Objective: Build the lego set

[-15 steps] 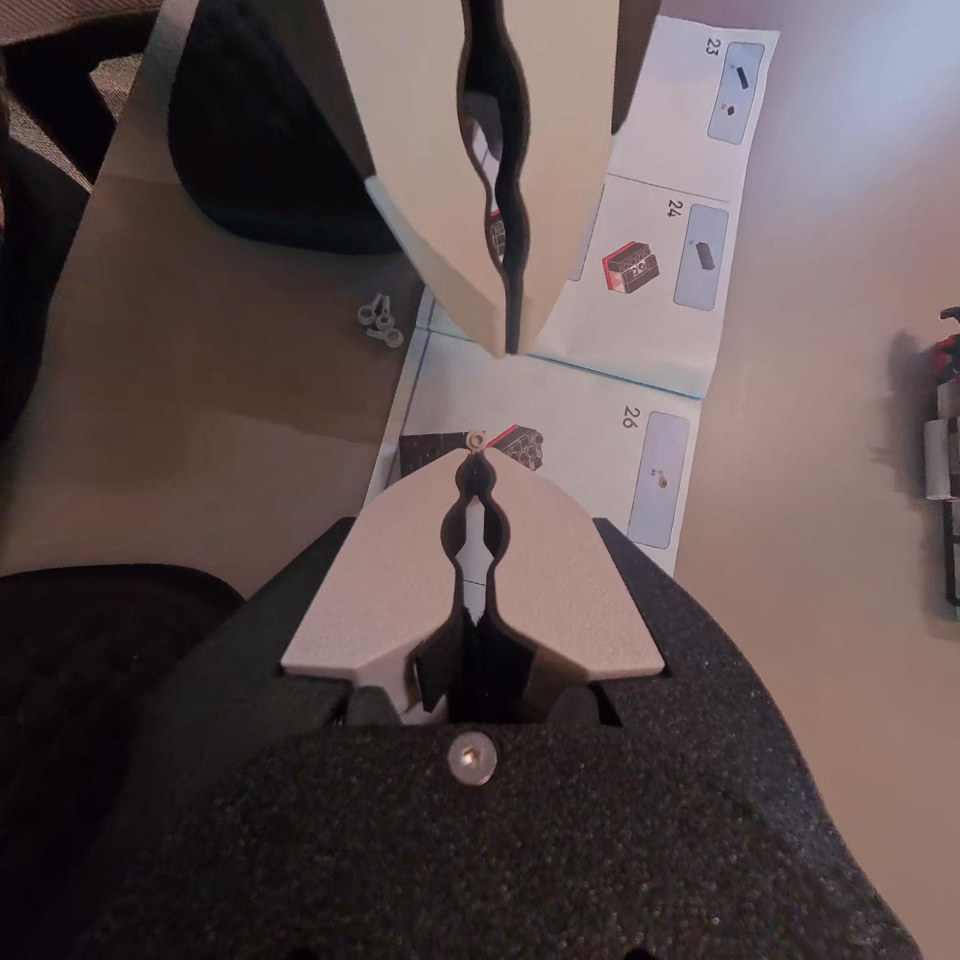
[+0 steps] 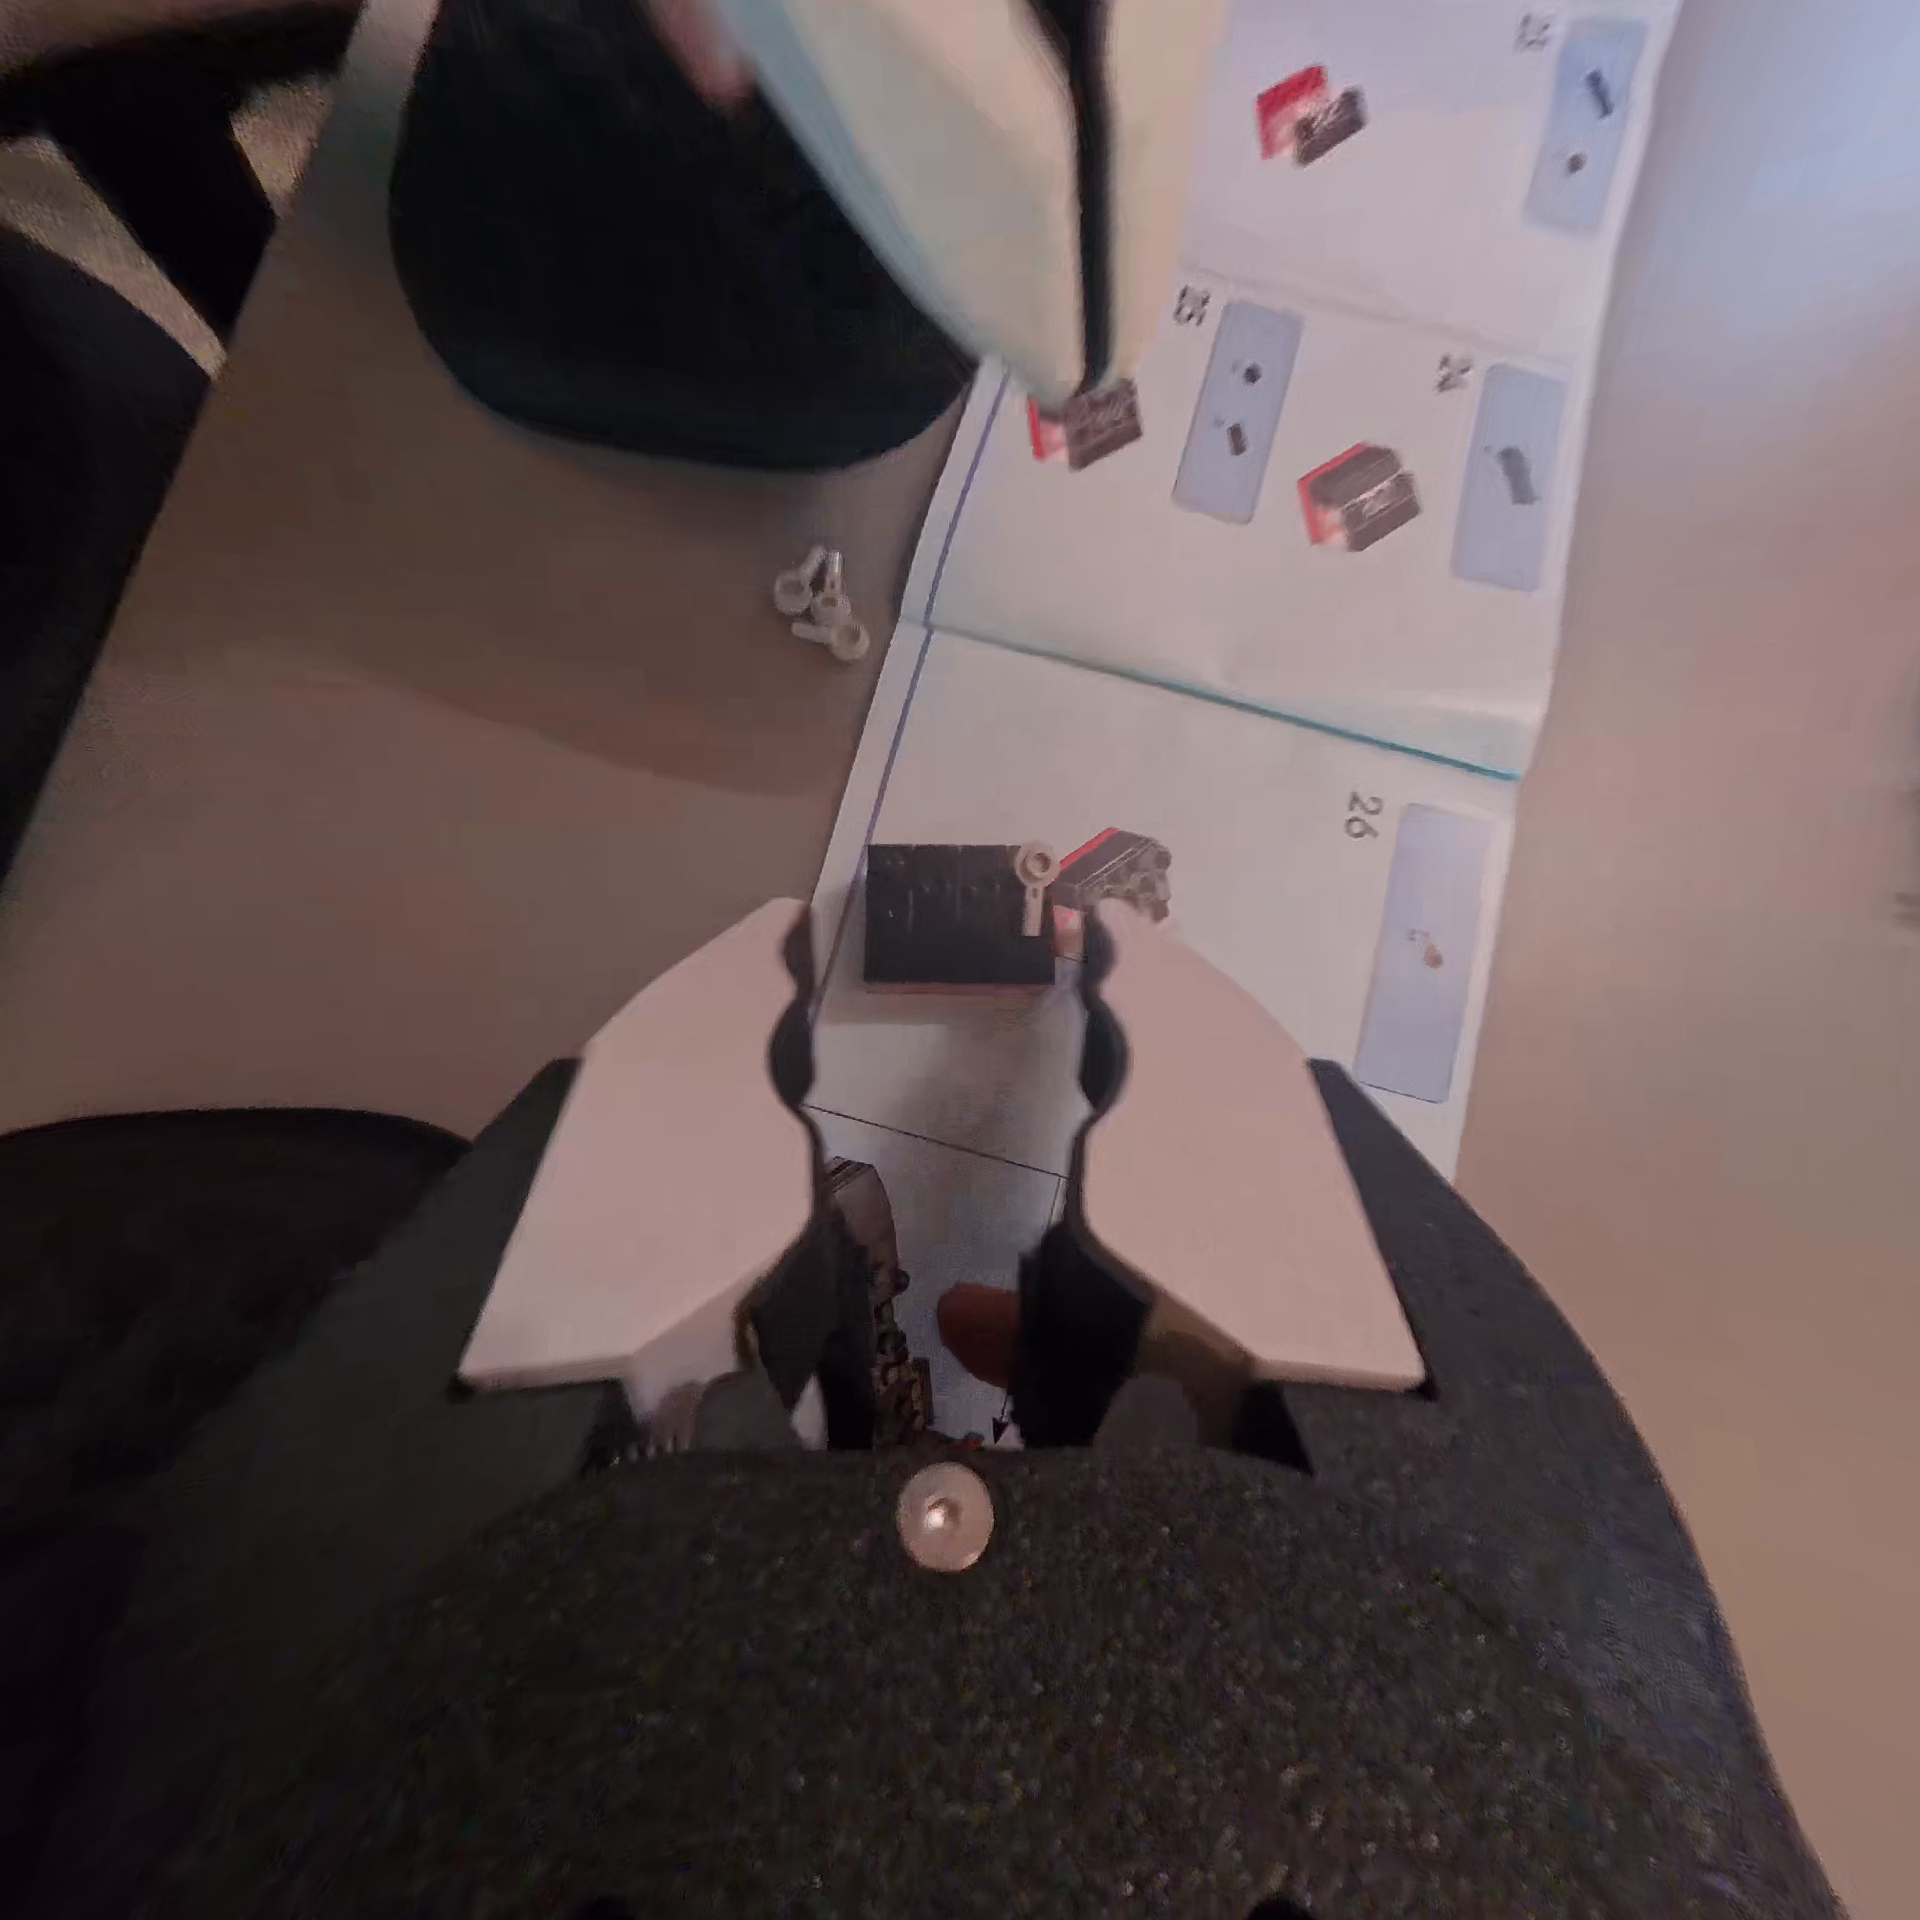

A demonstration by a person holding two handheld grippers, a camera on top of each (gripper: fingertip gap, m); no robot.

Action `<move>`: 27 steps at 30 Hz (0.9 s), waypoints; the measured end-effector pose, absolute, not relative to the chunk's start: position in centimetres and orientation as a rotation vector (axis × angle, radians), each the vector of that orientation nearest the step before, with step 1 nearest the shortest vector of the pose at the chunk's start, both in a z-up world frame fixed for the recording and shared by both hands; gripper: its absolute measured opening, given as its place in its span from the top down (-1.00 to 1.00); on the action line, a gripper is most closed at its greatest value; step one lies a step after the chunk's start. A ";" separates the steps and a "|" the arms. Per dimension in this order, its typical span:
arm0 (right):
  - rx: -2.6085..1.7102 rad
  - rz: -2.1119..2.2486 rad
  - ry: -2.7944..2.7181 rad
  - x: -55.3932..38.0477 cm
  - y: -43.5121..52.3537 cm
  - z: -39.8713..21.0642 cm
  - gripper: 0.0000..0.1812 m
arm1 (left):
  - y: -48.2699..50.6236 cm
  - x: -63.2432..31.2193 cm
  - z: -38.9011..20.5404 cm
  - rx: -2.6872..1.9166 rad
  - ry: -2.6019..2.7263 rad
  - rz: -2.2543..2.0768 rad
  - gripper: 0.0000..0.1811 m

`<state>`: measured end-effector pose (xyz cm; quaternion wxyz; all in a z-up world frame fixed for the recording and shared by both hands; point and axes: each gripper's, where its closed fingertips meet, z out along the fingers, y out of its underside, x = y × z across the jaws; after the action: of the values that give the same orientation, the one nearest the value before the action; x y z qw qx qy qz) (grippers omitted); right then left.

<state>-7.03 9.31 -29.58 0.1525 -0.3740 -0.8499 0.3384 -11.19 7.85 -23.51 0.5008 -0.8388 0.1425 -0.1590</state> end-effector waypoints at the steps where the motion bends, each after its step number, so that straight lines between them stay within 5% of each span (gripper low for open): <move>1: -1.050 0.949 -2.444 -7.0 9.3 -29.9 0.60 | 7.8 -11.3 -23.0 -1.992 0.299 -0.414 0.92; 11: -0.709 0.862 -1.947 -9.7 8.3 -21.8 0.60 | 7.9 -9.3 -21.3 -1.787 -0.111 -0.931 0.41; 27: -0.429 0.625 -1.616 -10.0 7.1 -17.2 0.61 | 8.4 -8.2 -16.6 -1.585 -0.088 -1.043 0.73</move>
<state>-9.98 7.10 -17.16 0.6274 -0.1871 -0.7050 0.2726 -8.23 8.43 -16.58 0.5819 -0.6786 -0.0378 -0.4466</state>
